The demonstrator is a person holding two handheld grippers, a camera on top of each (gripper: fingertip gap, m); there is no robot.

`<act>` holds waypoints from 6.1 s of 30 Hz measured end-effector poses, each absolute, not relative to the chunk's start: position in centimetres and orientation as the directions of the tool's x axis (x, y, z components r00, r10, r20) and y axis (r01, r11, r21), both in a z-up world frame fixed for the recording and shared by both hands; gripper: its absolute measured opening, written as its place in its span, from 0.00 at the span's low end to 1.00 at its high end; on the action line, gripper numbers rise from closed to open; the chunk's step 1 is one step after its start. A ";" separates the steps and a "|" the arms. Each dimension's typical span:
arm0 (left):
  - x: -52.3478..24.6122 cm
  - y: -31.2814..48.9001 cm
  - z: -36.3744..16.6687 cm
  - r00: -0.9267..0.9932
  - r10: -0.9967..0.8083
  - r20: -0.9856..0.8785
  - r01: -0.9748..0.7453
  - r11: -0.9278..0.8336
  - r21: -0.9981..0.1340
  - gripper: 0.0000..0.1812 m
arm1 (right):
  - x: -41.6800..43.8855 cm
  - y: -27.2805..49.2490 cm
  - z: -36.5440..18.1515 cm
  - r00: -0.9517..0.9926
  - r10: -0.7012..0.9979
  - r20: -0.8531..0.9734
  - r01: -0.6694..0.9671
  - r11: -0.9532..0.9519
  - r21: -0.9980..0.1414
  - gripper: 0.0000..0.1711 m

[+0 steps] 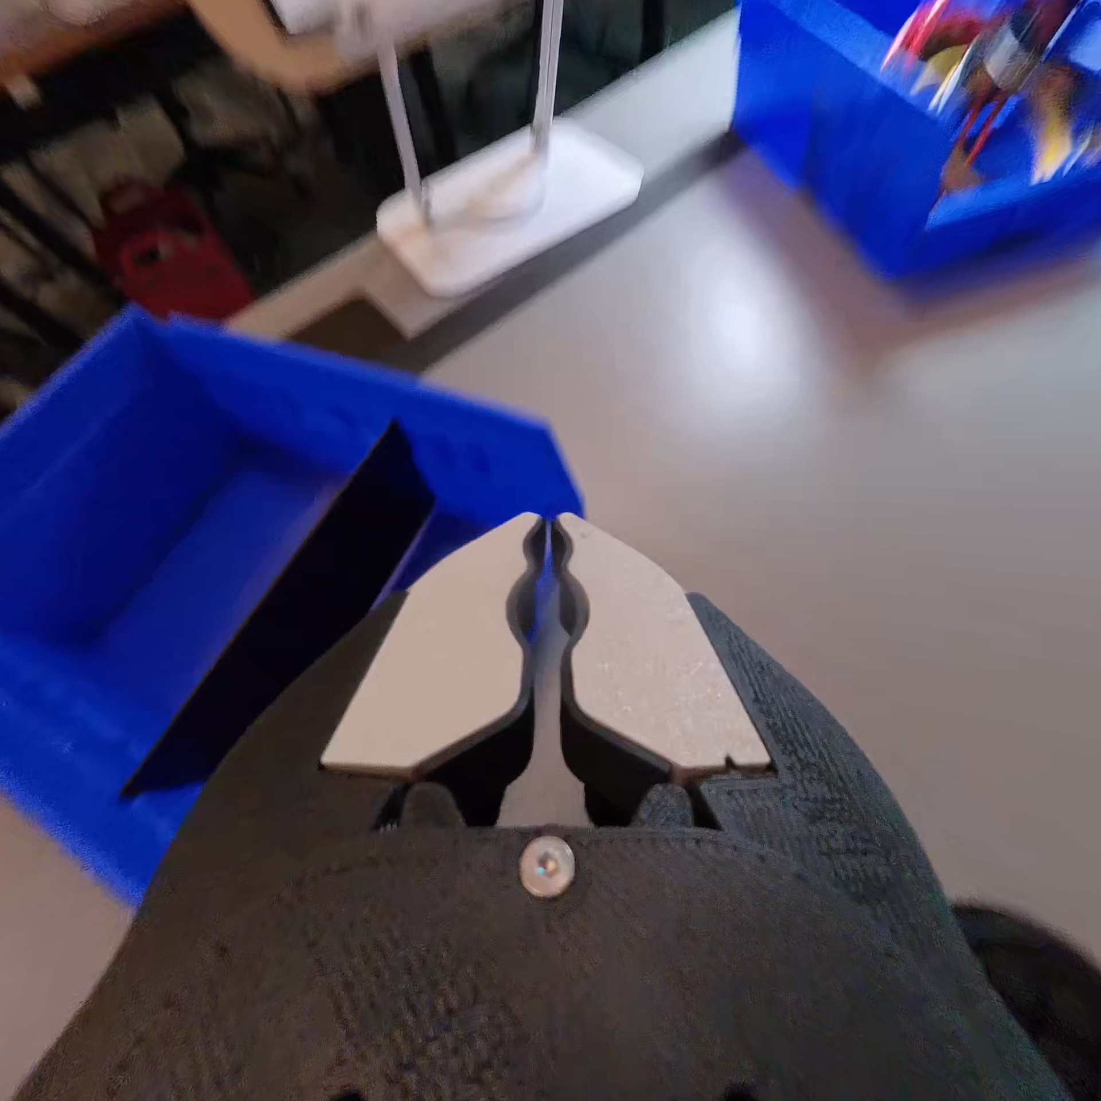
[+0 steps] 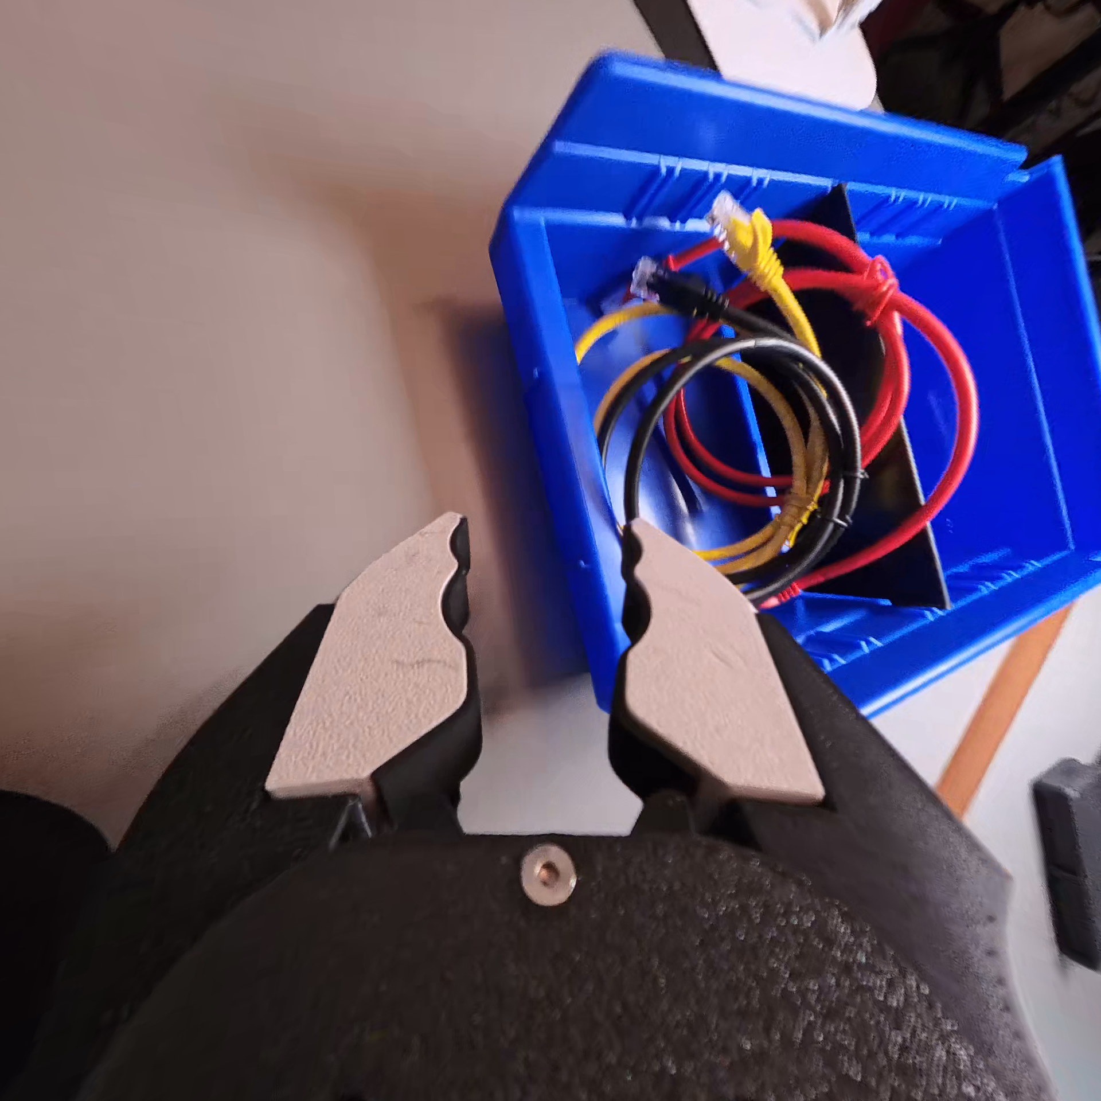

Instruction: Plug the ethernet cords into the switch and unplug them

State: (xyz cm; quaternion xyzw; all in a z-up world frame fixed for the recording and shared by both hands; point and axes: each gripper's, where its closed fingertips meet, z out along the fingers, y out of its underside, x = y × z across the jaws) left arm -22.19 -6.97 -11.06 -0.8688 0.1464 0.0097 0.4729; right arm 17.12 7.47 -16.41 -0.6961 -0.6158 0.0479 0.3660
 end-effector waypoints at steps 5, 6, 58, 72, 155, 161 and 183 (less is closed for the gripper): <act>-25.3 -8.4 -17.7 0.923 -0.290 -0.254 -0.385 -0.715 -0.583 0.33 | 16.9 9.2 -18.7 0.144 0.877 0.458 0.927 0.042 -0.372 0.35; -25.8 -8.4 -18.6 0.905 -0.307 -0.294 -0.422 -0.734 -0.532 0.36 | 16.7 9.3 -19.3 0.129 0.883 0.451 0.940 0.036 -0.340 0.35; 4.4 -3.6 -17.5 0.946 -0.324 0.029 -0.109 -0.399 -0.911 0.22 | 20.0 2.2 -17.2 0.801 0.596 0.055 0.296 -0.316 -0.901 0.13; 3.8 -4.1 -9.4 0.954 -0.294 0.054 -0.010 -0.210 -0.978 0.15 | 20.8 -0.1 -7.8 0.860 0.486 0.157 0.194 -0.027 -0.981 0.05; -21.7 -13.6 -22.1 0.826 -0.464 -0.321 -0.564 -0.698 -0.442 0.19 | 12.3 6.1 -21.3 0.087 0.870 0.485 0.946 0.081 -0.315 0.18; -22.9 -11.4 -22.1 0.838 -0.435 -0.330 -0.545 -0.706 -0.452 0.19 | 12.9 10.0 -21.1 0.085 0.854 0.513 0.965 0.058 -0.256 0.18; -30.9 -8.7 -8.8 0.913 -0.130 -0.387 -0.390 -0.560 -0.731 0.21 | 3.3 3.6 -13.1 0.307 0.950 0.046 0.157 -0.003 -0.988 0.25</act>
